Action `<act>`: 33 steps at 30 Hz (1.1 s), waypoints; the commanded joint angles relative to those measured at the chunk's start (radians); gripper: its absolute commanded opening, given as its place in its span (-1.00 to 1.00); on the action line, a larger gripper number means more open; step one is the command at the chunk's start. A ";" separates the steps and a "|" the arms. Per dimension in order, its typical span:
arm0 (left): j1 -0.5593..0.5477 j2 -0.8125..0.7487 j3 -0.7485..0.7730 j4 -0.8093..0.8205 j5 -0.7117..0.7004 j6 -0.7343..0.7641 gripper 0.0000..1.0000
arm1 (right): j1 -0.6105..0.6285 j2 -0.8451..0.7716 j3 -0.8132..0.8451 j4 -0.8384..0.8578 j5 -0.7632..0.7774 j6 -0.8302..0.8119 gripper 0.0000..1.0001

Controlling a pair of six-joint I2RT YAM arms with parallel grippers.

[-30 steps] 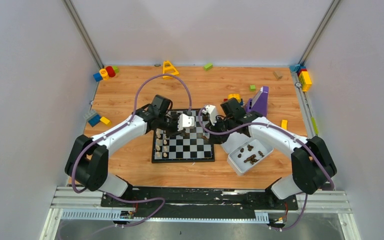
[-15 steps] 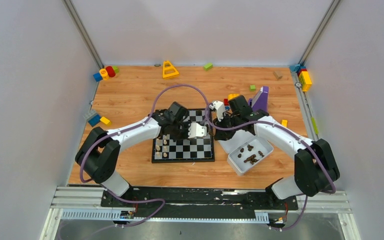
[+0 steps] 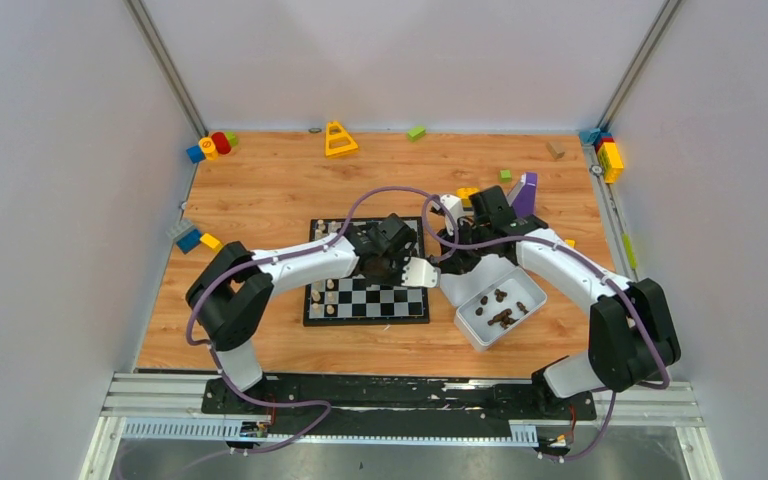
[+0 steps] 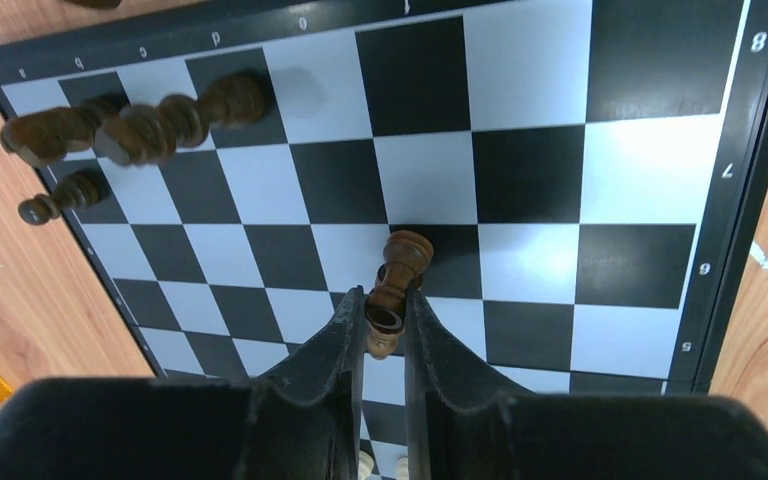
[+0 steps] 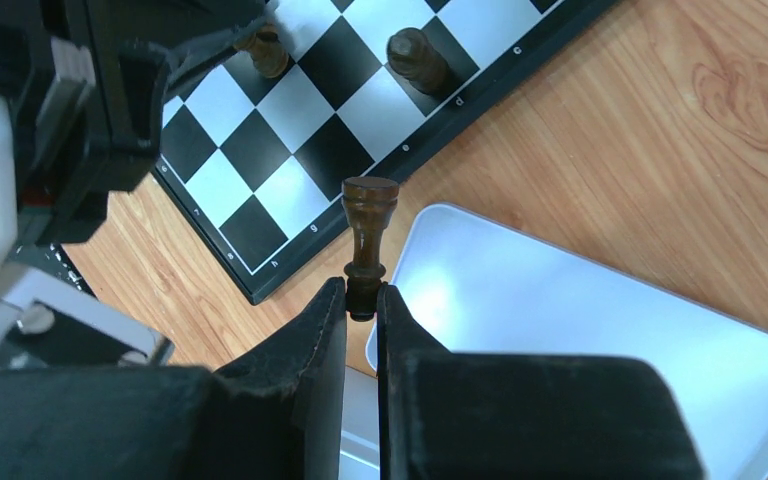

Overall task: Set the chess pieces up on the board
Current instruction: Place the chess piece on the chessboard.

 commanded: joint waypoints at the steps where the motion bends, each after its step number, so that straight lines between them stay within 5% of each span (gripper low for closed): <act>1: -0.035 0.042 0.074 -0.048 -0.021 -0.062 -0.76 | -0.018 -0.043 -0.005 0.010 -0.019 0.002 -1.00; 10: -0.045 0.041 0.111 -0.066 0.128 -0.141 -0.78 | -0.039 -0.045 -0.011 0.010 -0.027 -0.006 -1.00; 33: -0.273 0.194 0.280 -0.201 -0.135 -0.157 -0.59 | -0.103 -0.025 -0.007 0.011 -0.007 -0.009 -1.00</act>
